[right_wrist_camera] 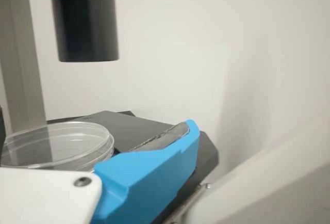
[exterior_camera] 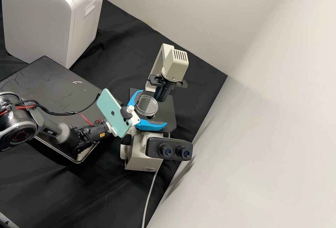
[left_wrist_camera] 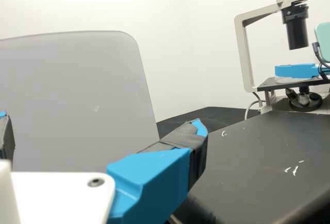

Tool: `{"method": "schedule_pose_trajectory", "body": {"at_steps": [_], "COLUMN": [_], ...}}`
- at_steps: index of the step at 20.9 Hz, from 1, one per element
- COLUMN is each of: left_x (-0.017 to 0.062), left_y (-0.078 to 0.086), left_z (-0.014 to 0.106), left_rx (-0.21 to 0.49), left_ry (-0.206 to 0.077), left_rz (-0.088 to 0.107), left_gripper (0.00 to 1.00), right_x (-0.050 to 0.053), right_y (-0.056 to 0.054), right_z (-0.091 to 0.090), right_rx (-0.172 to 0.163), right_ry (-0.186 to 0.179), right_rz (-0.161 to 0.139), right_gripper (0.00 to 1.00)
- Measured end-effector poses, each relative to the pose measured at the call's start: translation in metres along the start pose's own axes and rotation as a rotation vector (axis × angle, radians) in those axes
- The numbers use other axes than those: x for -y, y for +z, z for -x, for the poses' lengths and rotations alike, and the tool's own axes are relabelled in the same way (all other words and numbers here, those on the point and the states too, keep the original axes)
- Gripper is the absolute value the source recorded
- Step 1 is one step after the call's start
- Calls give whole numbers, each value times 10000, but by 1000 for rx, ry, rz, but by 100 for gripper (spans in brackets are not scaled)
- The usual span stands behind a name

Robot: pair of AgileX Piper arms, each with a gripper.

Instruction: Place the petri dish on the bench

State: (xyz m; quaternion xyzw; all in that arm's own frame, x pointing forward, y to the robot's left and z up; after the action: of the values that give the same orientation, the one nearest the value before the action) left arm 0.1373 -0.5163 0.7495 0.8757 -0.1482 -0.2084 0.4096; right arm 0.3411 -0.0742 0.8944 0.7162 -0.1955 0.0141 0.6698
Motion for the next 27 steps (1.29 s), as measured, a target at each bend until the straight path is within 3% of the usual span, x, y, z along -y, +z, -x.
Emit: {"method": "schedule_pose_trajectory", "body": {"at_steps": [9, 12, 18, 27], "left_x": [18, 18, 42, 58], "left_y": [1, 1, 3, 4], "left_z": [-6, -6, -14, -19], "left_rx": [0, 0, 0, -1], "left_ry": [-10, -10, -23, -32], "left_rz": [-3, -3, -7, -9], "left_gripper": [100, 100, 100, 100], "right_x": [39, 72, 72, -7], "right_y": [-93, -136, -178, -107], "right_z": [50, 77, 100, 93], "right_rx": [-14, -24, -29, -5], "right_ry": [-21, -31, -27, -8], "right_rz": [-2, 19, 11, 11], "right_gripper": [100, 100, 100, 100]}}
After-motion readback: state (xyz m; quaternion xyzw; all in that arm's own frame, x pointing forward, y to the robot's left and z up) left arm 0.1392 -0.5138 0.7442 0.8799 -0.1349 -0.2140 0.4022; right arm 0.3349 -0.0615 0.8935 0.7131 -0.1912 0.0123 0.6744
